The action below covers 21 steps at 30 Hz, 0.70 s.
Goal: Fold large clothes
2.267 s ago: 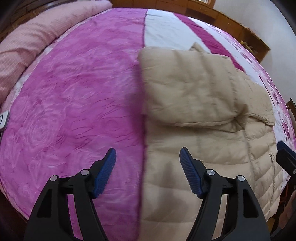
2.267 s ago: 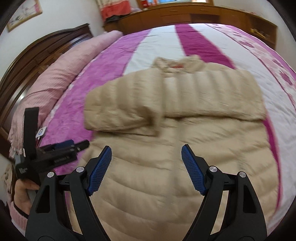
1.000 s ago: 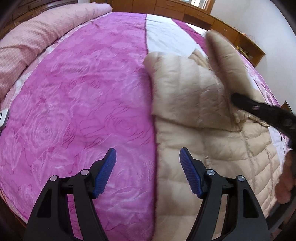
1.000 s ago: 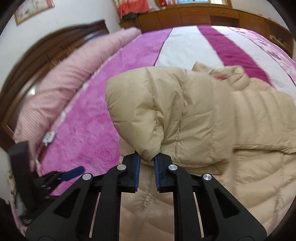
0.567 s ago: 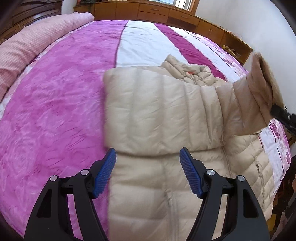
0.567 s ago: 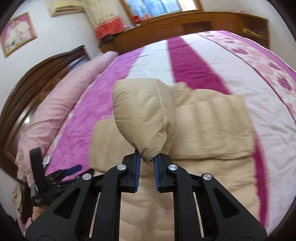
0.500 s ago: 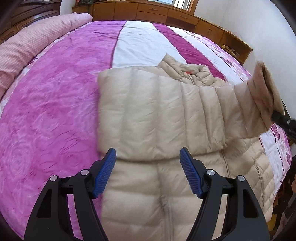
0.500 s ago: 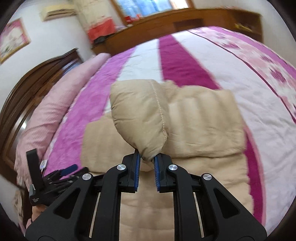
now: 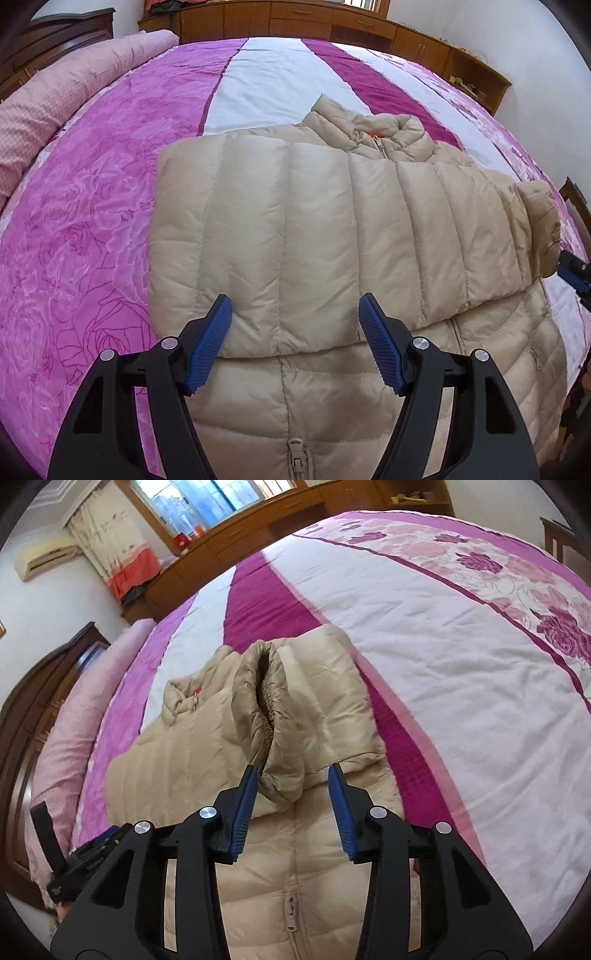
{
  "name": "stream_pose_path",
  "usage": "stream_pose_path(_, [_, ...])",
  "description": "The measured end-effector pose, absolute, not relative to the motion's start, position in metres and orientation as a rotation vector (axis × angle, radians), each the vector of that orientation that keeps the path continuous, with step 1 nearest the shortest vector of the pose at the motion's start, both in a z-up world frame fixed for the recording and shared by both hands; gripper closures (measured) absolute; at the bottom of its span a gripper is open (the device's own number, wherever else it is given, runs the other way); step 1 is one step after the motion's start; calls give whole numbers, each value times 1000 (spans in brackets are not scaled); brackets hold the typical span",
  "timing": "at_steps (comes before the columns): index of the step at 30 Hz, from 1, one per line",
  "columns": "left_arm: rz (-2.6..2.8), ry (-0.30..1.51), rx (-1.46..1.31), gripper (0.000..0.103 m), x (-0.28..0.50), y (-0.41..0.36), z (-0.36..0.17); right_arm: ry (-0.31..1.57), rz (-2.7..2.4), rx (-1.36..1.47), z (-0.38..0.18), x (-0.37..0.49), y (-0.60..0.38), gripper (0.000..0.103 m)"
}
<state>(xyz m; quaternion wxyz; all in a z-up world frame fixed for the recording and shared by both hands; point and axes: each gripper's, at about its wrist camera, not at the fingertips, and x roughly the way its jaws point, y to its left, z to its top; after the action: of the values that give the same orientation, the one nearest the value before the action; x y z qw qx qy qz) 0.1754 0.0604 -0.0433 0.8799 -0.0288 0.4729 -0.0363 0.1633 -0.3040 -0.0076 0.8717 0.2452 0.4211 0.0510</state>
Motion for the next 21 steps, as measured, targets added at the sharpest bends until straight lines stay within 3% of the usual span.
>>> stream_pose_path(14, [-45, 999, -45, 33, 182, 56, -51, 730, 47, 418, 22, 147, -295, 58])
stream_pose_path(21, [-46, 994, -55, 32, 183, 58, -52, 801, 122, 311, 1, 175, -272, 57])
